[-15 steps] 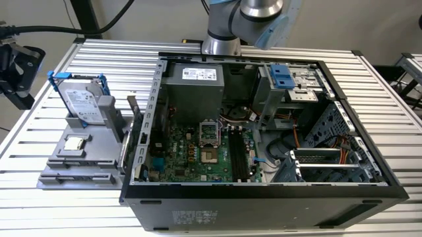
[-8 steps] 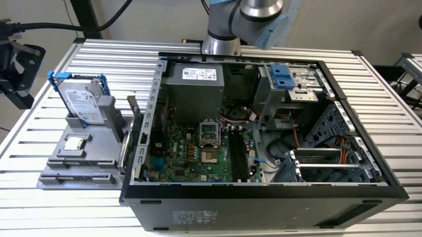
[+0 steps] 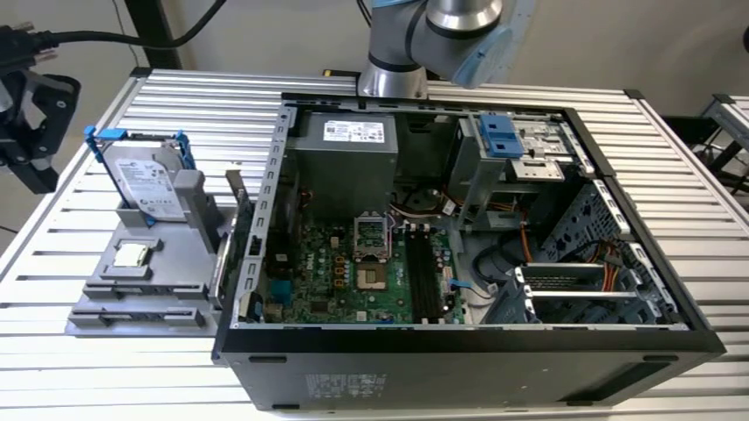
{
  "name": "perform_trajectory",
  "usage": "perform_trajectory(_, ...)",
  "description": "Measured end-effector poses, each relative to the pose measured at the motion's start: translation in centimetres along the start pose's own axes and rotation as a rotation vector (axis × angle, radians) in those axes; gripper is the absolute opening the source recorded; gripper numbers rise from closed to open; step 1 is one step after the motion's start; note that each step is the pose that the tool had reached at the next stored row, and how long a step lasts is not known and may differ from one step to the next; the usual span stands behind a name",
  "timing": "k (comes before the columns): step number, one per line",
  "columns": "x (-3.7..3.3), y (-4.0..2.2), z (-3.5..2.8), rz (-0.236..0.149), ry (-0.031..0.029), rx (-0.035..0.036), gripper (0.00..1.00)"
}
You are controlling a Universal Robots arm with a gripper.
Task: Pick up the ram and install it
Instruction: 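Reach for the ram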
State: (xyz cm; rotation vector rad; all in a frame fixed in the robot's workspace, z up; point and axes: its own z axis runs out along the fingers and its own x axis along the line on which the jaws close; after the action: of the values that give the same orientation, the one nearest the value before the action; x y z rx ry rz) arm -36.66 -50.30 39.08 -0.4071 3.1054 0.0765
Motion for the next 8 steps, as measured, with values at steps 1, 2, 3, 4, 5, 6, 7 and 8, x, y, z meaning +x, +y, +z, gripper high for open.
perform_trajectory(1, 0.00, 0.01, 0.00, -0.014, 0.0007, -0.0001, 0.00)
perform_trajectory(2, 0.00, 0.02, 0.00, -0.029, 0.0014, -0.0002, 0.00)
perform_trajectory(3, -0.01, 0.03, 0.00, -0.041, 0.0021, -0.0003, 0.00)
perform_trajectory(4, -0.01, 0.04, 0.00, -0.055, 0.0028, -0.0004, 0.00)
perform_trajectory(5, -0.01, 0.06, 0.00, -0.069, 0.0035, -0.0005, 0.00)
perform_trajectory(6, -0.02, 0.07, 0.00, -0.083, 0.0041, -0.0007, 0.00)
perform_trajectory(7, -0.02, 0.08, 0.01, -0.098, 0.0048, -0.0008, 0.00)
perform_trajectory(8, -0.02, 0.09, 0.01, -0.110, 0.0054, -0.0009, 0.00)
